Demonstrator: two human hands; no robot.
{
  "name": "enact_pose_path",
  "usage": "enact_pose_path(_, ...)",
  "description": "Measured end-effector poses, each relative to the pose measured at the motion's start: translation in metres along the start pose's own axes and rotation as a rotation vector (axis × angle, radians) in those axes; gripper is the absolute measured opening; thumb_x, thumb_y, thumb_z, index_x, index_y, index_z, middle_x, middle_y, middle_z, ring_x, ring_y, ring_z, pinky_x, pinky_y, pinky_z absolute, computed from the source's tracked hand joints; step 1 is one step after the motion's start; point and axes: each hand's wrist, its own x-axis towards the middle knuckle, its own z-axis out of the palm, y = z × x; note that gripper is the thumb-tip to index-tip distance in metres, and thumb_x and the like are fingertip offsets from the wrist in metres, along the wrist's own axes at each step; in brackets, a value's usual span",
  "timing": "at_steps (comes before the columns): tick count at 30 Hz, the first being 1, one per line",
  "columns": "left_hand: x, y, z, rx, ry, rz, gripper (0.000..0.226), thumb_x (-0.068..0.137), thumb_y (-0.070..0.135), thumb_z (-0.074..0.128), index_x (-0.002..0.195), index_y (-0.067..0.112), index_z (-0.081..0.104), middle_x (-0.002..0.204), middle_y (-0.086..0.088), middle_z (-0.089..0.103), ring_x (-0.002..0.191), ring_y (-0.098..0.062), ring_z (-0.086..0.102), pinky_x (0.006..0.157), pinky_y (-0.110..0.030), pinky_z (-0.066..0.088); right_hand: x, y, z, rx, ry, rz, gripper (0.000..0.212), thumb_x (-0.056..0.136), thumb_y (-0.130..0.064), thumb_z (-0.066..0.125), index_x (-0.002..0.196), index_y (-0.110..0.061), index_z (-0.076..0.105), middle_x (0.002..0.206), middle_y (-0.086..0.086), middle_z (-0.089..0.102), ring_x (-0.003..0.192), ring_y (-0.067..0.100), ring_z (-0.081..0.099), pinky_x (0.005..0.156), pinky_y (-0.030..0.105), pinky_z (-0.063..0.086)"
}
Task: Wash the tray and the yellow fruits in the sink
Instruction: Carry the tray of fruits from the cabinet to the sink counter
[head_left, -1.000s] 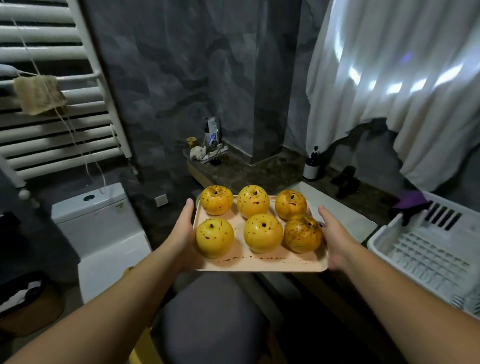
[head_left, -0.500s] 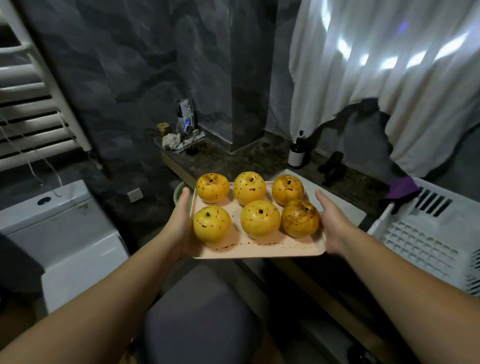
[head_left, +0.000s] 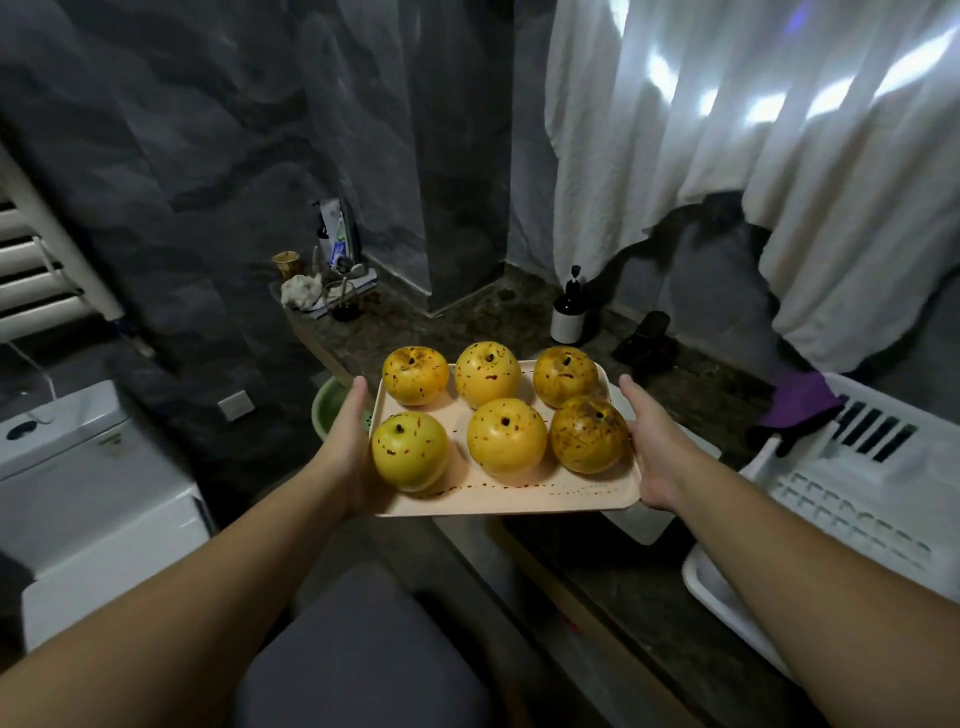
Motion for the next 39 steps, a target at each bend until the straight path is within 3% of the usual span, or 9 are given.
enact_pose_path(6,0.015,0.007,0.016,0.078,0.045,0.023,0.093,0.088,0.088,0.031,0.125,0.013,0.072,0.113,-0.022,0.076,0.09,-0.039,0.077,0.059,-0.044,0.062,0.014,-0.006,-0.015,0.064,-0.017,-0.034,0.084,0.076,-0.089,0.048,0.118,-0.022,0.075,0.11,0.02,0.075,0.099,0.046,0.072,0.092,0.066,0.052)
enact_pose_path(12,0.022,0.008,0.029,0.104,0.061,0.042,0.095,0.087,0.089,0.032,0.129,0.012,0.071,0.119,-0.024,0.074,0.096,-0.043,0.075,0.079,-0.051,0.054,0.018,-0.007,-0.028,0.084,-0.037,-0.059,0.078,0.075,-0.089,0.049,0.103,-0.024,0.082,0.109,0.021,0.075,0.091,0.046,0.074,0.078,0.063,0.057)
enact_pose_path(17,0.032,0.01,0.034,0.069,0.004,0.039,0.095,0.087,0.089,0.032,0.127,0.012,0.07,0.119,-0.026,0.073,0.097,-0.045,0.075,0.081,-0.054,0.053,0.029,-0.007,-0.033,0.102,0.001,-0.063,0.082,0.071,-0.089,0.054,0.121,-0.027,0.072,0.11,0.022,0.075,0.095,0.048,0.073,0.084,0.064,0.055)
enact_pose_path(22,0.055,0.01,0.029,0.04,-0.037,0.038,0.093,0.086,0.089,0.035,0.128,0.013,0.07,0.119,-0.027,0.073,0.098,-0.047,0.074,0.083,-0.056,0.055,0.041,-0.006,-0.032,0.099,0.02,-0.071,0.085,0.073,-0.09,0.052,0.122,-0.023,0.072,0.109,0.022,0.075,0.094,0.046,0.073,0.085,0.06,0.057)
enact_pose_path(27,0.072,0.015,0.027,0.042,-0.084,-0.014,0.096,0.083,0.092,0.036,0.126,0.014,0.07,0.113,-0.029,0.073,0.092,-0.049,0.074,0.061,-0.059,0.061,0.056,-0.011,-0.028,0.075,0.055,-0.105,0.088,0.077,-0.088,0.051,0.134,-0.022,0.062,0.114,0.02,0.074,0.102,0.042,0.072,0.096,0.058,0.054)
enact_pose_path(30,0.086,0.022,0.028,0.038,-0.093,-0.029,0.099,0.079,0.094,0.039,0.126,0.013,0.07,0.114,-0.03,0.073,0.094,-0.05,0.073,0.062,-0.062,0.06,0.063,-0.019,-0.025,0.069,0.07,-0.131,0.084,0.079,-0.088,0.049,0.129,-0.022,0.065,0.104,0.016,0.077,0.09,0.037,0.076,0.085,0.05,0.059)
enact_pose_path(33,0.105,0.035,0.03,0.078,-0.087,-0.006,0.101,0.079,0.095,0.038,0.126,0.012,0.07,0.115,-0.03,0.073,0.095,-0.05,0.073,0.063,-0.061,0.061,0.076,-0.032,-0.021,0.067,0.095,-0.17,0.088,0.078,-0.088,0.05,0.141,-0.027,0.057,0.12,0.013,0.073,0.105,0.037,0.071,0.098,0.054,0.054)
enact_pose_path(36,0.127,0.053,0.031,0.114,-0.069,0.01,0.104,0.079,0.096,0.035,0.125,0.01,0.07,0.116,-0.029,0.073,0.096,-0.049,0.074,0.068,-0.056,0.062,0.093,-0.047,-0.014,0.116,0.035,-0.179,0.079,0.079,-0.087,0.05,0.135,-0.031,0.061,0.107,0.015,0.077,0.096,0.042,0.074,0.088,0.064,0.055)
enact_pose_path(39,0.153,0.071,0.028,0.145,-0.072,0.025,0.105,0.079,0.096,0.033,0.126,0.01,0.071,0.12,-0.027,0.072,0.1,-0.047,0.073,0.079,-0.054,0.059,0.12,-0.062,-0.005,0.129,-0.012,-0.173,0.072,0.083,-0.084,0.048,0.128,-0.03,0.066,0.102,0.016,0.077,0.089,0.043,0.075,0.077,0.062,0.059)
